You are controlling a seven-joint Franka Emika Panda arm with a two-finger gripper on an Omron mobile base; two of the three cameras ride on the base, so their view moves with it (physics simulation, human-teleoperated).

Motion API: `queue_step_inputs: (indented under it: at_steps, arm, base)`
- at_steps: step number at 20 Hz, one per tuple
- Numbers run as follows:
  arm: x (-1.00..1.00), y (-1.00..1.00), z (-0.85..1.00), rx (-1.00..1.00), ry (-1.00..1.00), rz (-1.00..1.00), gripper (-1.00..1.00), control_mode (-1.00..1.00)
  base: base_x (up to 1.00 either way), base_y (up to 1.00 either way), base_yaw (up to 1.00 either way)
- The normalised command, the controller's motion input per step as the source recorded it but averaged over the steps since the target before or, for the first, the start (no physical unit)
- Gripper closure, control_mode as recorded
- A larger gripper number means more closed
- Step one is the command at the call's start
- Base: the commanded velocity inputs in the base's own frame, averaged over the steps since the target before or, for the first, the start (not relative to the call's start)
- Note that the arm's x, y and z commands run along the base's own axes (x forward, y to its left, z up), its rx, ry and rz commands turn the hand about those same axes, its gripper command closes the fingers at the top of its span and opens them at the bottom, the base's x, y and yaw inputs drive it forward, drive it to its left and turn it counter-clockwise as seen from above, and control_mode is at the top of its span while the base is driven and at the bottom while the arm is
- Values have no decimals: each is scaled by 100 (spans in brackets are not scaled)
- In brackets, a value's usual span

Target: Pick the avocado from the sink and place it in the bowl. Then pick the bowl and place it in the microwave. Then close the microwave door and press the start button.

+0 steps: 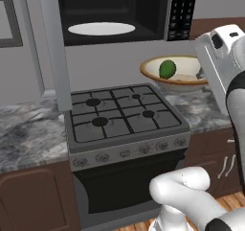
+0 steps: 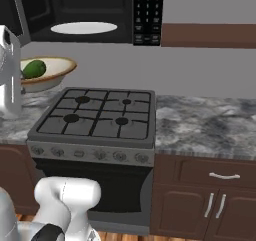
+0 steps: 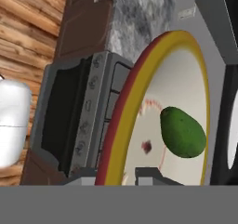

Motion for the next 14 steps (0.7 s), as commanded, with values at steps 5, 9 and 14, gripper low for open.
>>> queue_step_inputs:
  at_steps: [5,9,14]
  arm:
    - [86,54,30,-12,-5,5,100,-100]
    - [13,19,43,-12,-26,0,100,-100]
    - [52,0,13,-1,-16,0,100,-100]
  base:
    - [0,0,0]
    - [0,0,0]
    - [0,0,0]
